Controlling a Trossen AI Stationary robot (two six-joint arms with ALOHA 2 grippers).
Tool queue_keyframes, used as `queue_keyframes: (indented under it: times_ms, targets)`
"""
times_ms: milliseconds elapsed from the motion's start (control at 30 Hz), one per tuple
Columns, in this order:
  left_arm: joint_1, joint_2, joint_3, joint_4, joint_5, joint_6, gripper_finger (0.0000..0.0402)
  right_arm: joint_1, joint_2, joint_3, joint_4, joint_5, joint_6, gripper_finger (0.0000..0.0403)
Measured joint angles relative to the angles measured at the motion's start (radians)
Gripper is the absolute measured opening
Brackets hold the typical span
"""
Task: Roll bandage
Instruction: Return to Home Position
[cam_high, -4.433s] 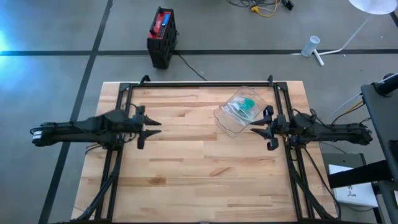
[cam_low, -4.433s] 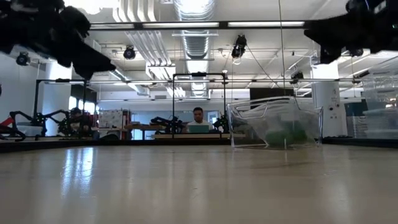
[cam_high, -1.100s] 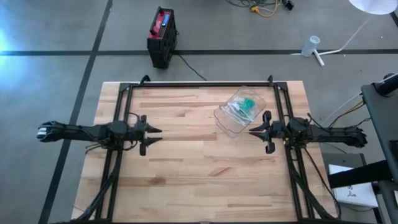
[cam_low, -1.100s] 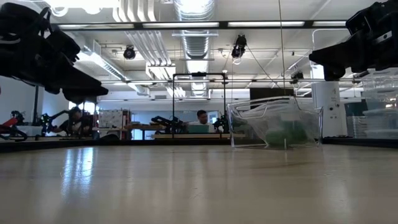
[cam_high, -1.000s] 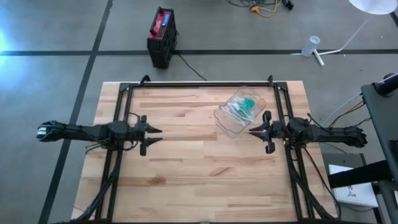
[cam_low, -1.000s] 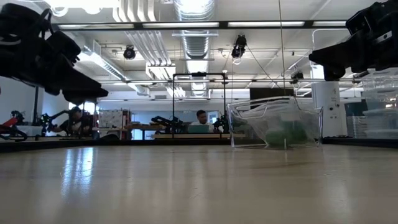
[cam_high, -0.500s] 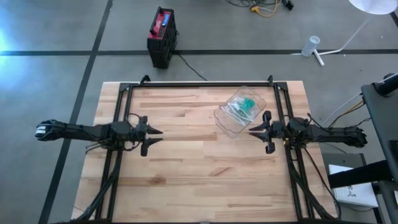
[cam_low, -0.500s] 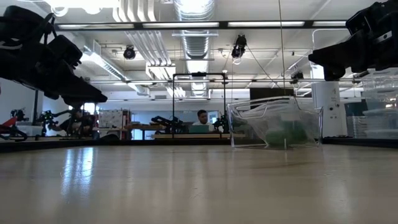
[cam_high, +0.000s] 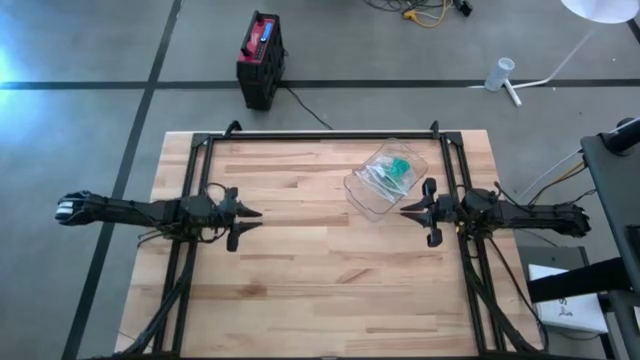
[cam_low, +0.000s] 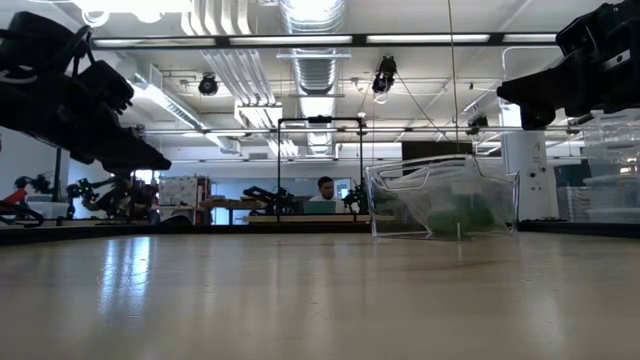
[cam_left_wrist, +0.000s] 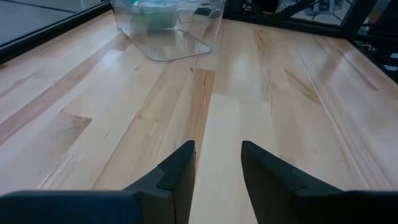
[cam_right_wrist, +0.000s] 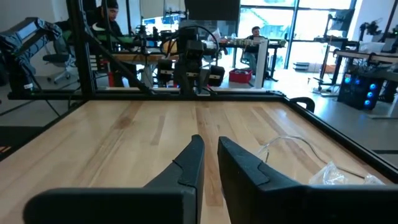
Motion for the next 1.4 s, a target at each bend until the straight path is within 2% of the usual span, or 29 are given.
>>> queue_keyframes:
  times_ms: [667, 1133, 1400]
  targets:
    - [0.0, 0.029, 0.0, 0.0, 0.0, 0.0, 0.0116, 0.0, 0.0, 0.0, 0.0, 0.0, 0.0, 0.0071]
    - [0.0, 0.029, 0.0, 0.0, 0.0, 0.0, 0.0116, 0.0, 0.0, 0.0, 0.0, 0.0, 0.0, 0.0043]
    - [0.0, 0.029, 0.0, 0.0, 0.0, 0.0, 0.0116, 0.0, 0.0, 0.0, 0.0, 0.0, 0.0, 0.0042]
